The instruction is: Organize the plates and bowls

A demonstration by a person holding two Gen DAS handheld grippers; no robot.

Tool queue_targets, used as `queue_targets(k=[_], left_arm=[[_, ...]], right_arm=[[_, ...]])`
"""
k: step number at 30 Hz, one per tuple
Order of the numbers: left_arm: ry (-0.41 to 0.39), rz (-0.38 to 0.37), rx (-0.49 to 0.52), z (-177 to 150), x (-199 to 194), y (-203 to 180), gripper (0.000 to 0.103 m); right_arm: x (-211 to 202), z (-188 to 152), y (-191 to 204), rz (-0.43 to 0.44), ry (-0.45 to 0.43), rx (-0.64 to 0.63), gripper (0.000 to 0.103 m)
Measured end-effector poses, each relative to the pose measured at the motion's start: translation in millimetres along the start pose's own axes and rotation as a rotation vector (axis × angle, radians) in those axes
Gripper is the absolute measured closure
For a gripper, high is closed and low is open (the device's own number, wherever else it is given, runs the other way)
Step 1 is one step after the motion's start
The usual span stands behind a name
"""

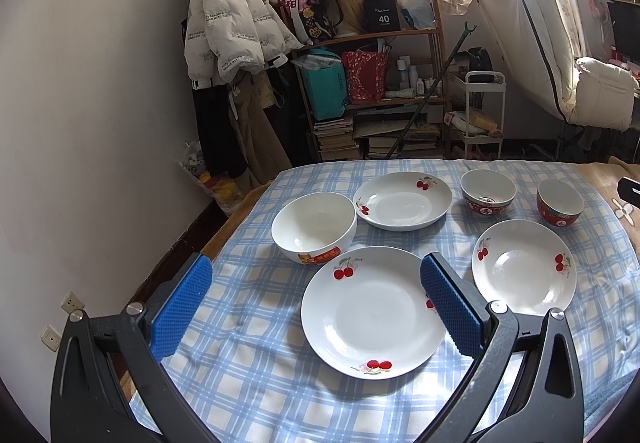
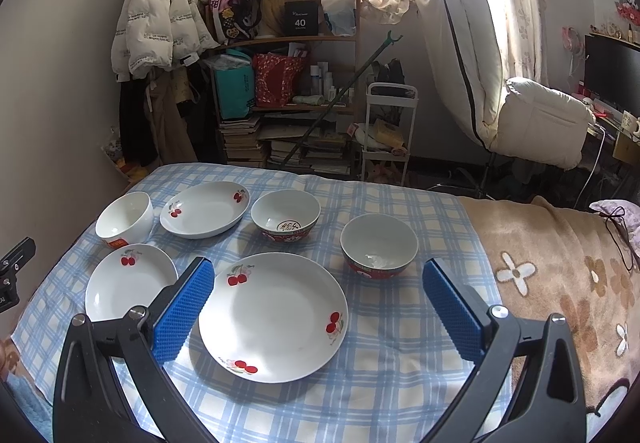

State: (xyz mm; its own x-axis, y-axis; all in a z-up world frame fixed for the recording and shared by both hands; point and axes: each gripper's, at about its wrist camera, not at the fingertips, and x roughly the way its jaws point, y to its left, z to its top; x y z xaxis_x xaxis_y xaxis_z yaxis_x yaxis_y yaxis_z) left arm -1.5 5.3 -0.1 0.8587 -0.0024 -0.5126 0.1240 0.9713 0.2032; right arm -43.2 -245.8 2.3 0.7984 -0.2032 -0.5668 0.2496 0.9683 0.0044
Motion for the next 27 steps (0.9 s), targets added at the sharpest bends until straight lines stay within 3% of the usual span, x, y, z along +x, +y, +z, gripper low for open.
queue_targets(k=[12, 27], left_arm=[[0.039, -0.058, -0.007, 11, 18, -9, 0.001], [0.047, -0.095, 0.069, 65, 56, -67, 0.001]], right_arm=[[3, 3, 1, 0.004, 0.018, -0.001, 0.0], [38, 11, -17, 0.008, 0.093, 0.044, 0.0]])
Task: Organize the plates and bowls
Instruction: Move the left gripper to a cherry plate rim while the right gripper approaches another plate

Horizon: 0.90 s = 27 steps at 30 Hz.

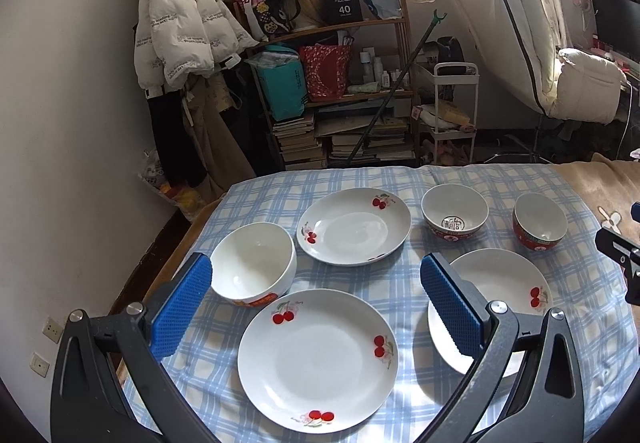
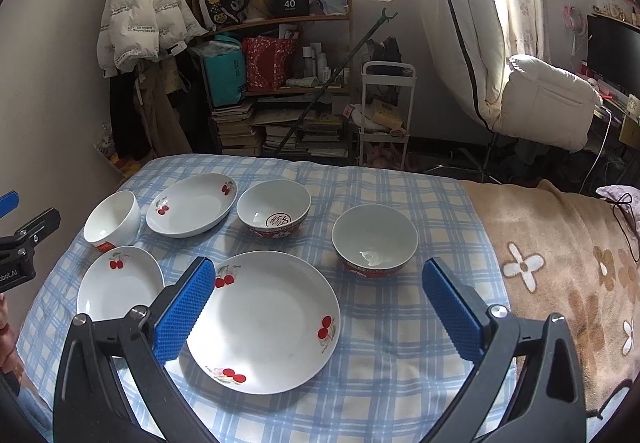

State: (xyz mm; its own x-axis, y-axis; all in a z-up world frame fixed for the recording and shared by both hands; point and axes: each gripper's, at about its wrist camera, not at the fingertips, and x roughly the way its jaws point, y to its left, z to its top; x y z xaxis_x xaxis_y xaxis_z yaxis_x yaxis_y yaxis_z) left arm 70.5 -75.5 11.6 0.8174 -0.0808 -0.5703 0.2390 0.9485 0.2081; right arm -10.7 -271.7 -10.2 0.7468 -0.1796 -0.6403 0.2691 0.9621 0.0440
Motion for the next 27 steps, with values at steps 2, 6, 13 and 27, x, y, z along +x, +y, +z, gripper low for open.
queue_targets(k=[2, 6, 13, 27], left_arm=[[0.007, -0.004, 0.013, 5, 10, -8, 0.001], [0.044, -0.032, 0.02, 10, 34, -22, 0.001], [0.148, -0.094, 0.066, 3, 73, -49, 0.001], [0.295, -0.187, 0.144, -29, 120, -93, 0.001]], right_arm=[[9, 2, -9, 0.002, 0.024, 0.01, 0.0], [29, 1, -20, 0.014, 0.085, 0.037, 0.005], [68, -6, -33, 0.045, 0.203, 0.058, 0.02], [109, -25, -41, 0.085, 0.348, 0.06, 0.038]])
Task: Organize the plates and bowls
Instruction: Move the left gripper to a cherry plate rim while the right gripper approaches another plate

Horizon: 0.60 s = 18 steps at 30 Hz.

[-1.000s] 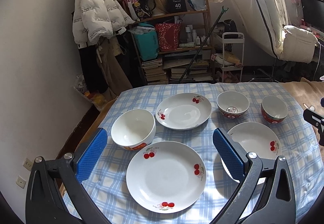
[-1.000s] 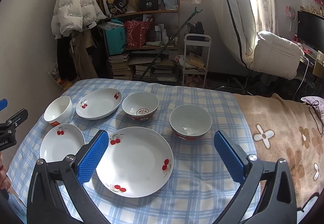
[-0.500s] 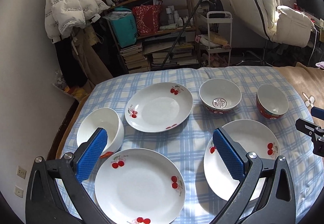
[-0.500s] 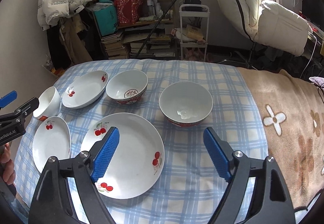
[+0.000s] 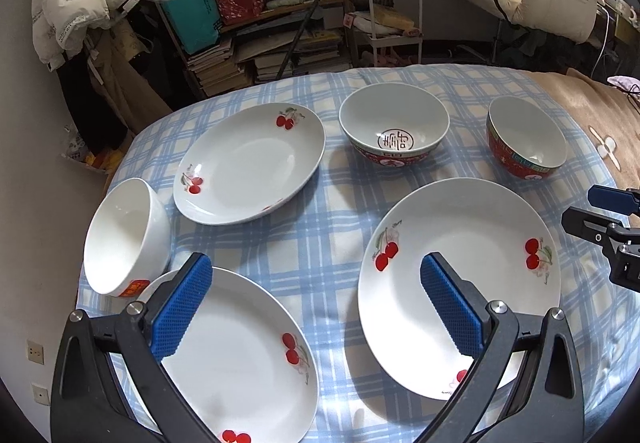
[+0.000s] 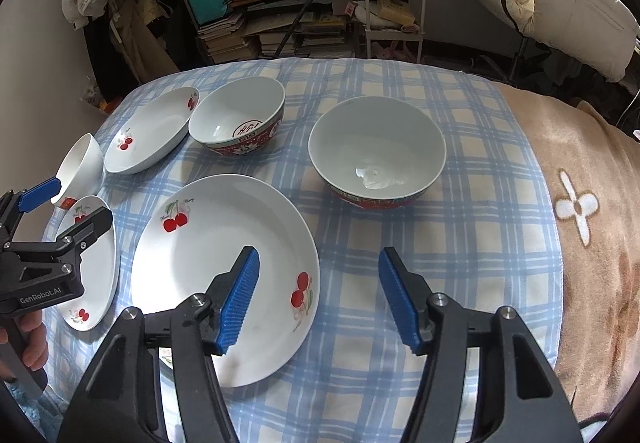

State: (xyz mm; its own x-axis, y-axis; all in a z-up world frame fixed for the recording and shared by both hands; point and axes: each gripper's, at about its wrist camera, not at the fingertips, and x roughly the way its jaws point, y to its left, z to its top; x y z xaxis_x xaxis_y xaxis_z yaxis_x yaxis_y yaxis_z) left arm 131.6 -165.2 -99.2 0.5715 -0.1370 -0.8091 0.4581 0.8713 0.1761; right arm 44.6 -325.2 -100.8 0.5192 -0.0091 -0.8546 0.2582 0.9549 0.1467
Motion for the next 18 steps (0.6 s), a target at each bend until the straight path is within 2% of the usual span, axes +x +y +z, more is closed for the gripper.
queue_targets(k=[7, 9, 10, 13, 15, 16, 18], left_arm=[[0.047, -0.056, 0.018, -4, 17, -9, 0.001], [0.058, -0.069, 0.026, -5, 22, -12, 0.001], [0.063, -0.074, 0.029, -6, 24, -14, 0.002], [0.086, -0.102, 0.033, -8, 31, -18, 0.01], [0.102, -0.127, 0.032, -8, 35, -20, 0.018], [0.114, -0.139, 0.03, -9, 38, -21, 0.024], [0.134, -0.164, 0.022, -9, 44, -23, 0.034]], right_arm=[[12, -2, 3, -0.011, 0.045, -0.014, 0.038], [15, -2, 3, -0.016, 0.053, -0.021, 0.041], [17, -2, 4, -0.017, 0.057, -0.022, 0.045], [22, -2, 4, -0.015, 0.076, -0.019, 0.052], [27, -3, 4, -0.004, 0.094, -0.018, 0.06], [29, -3, 4, 0.0, 0.1, -0.017, 0.065], [32, -3, 4, 0.011, 0.11, -0.013, 0.067]])
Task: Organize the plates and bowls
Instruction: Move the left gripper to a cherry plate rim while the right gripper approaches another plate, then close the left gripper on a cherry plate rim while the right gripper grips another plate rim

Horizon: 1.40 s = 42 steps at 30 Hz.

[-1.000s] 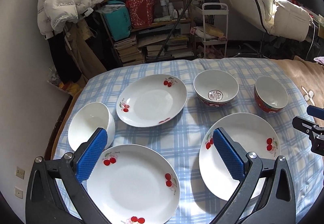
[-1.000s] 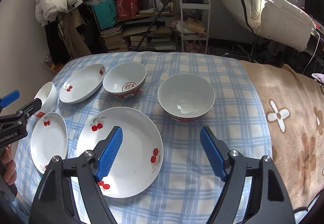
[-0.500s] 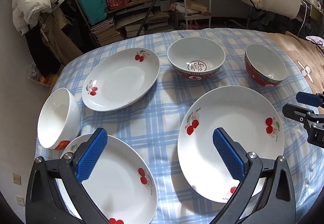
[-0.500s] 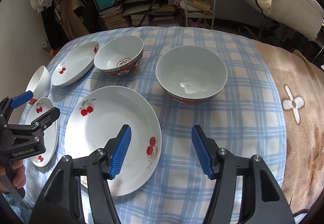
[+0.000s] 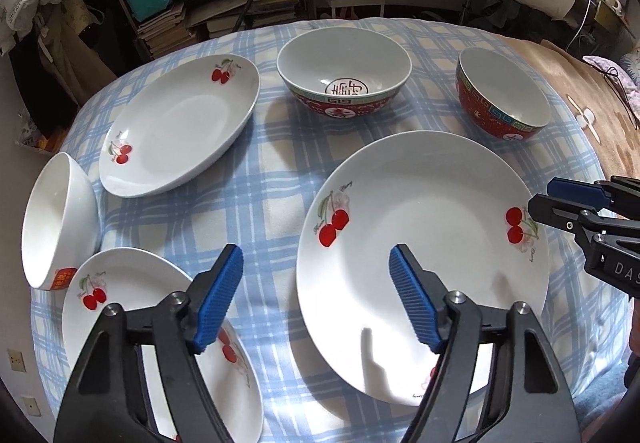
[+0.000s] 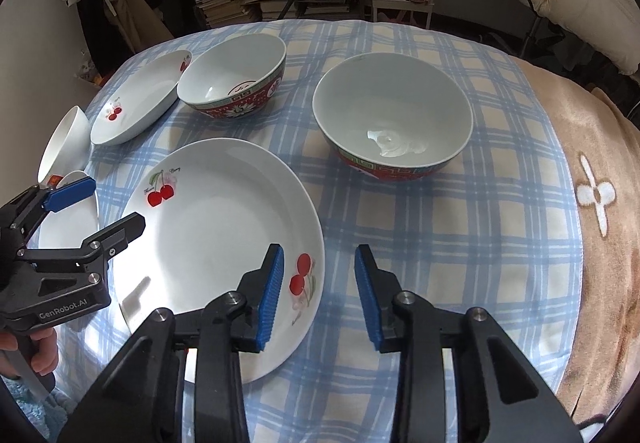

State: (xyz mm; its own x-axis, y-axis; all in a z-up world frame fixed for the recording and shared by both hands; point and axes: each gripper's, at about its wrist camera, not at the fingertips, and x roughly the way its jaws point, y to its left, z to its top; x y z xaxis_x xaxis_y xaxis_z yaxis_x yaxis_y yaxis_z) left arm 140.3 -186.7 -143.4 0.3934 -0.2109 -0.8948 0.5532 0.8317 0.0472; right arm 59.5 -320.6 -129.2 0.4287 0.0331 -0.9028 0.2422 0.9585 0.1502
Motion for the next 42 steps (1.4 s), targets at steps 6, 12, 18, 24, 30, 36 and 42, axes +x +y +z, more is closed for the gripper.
queue_targets(k=[6, 12, 18, 24, 30, 36, 42], left_arm=[[0.035, -0.017, 0.001, -2, 9, -3, 0.044], [0.082, -0.052, -0.038, -2, 21, 1, 0.063], [0.1, -0.074, -0.074, -4, 28, 10, 0.07], [0.103, -0.033, -0.067, -4, 30, 10, 0.081], [0.095, -0.047, -0.072, -5, 28, 13, 0.083], [0.11, -0.079, -0.09, -10, 26, 14, 0.083], [0.132, -0.103, -0.071, -20, 19, 0, 0.083]], right_arm=[[5, 0, -1, 0.021, 0.014, 0.008, 0.071], [10, 1, -8, 0.031, 0.03, 0.041, 0.073], [15, 2, -7, 0.046, 0.041, 0.051, 0.08], [25, 4, -3, 0.045, 0.065, 0.044, 0.092], [35, 4, -7, 0.072, 0.089, 0.082, 0.093], [26, 0, -3, 0.034, 0.069, 0.053, 0.093], [12, -7, -11, 0.016, 0.066, 0.092, 0.093]])
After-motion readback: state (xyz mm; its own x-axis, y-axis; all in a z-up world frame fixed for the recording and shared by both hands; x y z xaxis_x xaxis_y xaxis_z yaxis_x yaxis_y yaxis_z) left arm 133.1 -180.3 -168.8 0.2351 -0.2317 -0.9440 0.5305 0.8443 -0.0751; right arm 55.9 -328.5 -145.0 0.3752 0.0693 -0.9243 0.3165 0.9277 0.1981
